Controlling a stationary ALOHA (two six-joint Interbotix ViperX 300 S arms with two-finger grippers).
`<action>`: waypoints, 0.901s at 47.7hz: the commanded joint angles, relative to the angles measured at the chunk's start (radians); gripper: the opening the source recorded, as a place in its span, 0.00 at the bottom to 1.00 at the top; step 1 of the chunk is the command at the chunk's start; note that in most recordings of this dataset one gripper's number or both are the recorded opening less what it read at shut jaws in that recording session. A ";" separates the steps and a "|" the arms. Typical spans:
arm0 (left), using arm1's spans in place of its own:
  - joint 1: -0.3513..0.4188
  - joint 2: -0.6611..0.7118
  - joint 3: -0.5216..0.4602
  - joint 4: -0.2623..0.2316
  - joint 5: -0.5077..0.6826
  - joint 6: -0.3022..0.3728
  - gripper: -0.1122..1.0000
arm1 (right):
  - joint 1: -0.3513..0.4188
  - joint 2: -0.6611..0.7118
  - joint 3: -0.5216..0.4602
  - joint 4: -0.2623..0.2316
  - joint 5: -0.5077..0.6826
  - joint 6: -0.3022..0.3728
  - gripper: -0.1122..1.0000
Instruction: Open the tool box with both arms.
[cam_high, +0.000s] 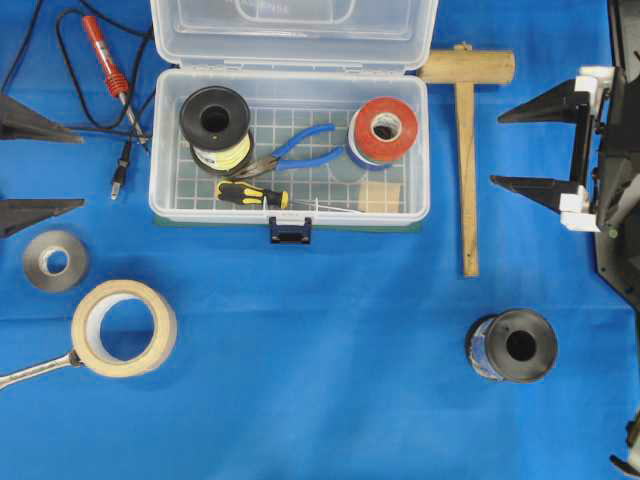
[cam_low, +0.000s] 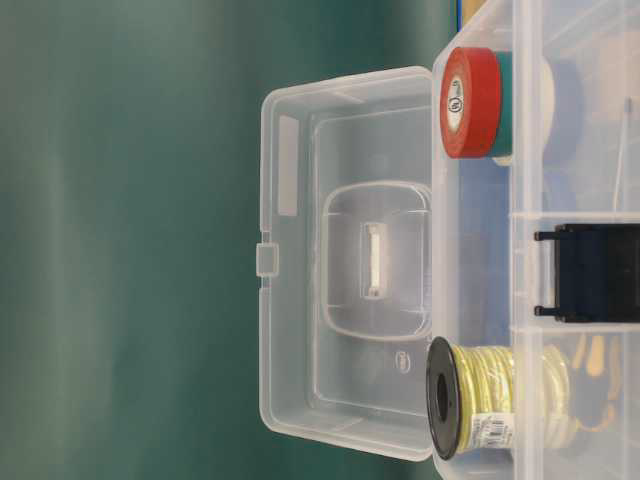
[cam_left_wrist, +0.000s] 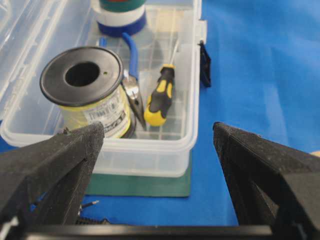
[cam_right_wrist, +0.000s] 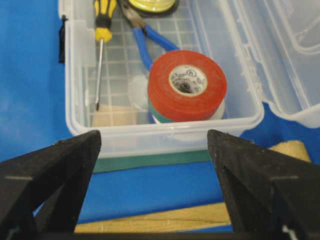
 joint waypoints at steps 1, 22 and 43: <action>-0.002 0.005 -0.008 -0.002 -0.009 -0.003 0.88 | 0.002 0.011 -0.009 0.002 -0.006 0.002 0.87; -0.002 0.005 0.000 -0.002 -0.009 -0.002 0.88 | 0.003 0.011 -0.009 0.002 -0.002 0.002 0.87; -0.002 0.005 0.002 -0.002 -0.009 -0.003 0.88 | 0.006 0.005 -0.008 0.002 0.029 0.000 0.87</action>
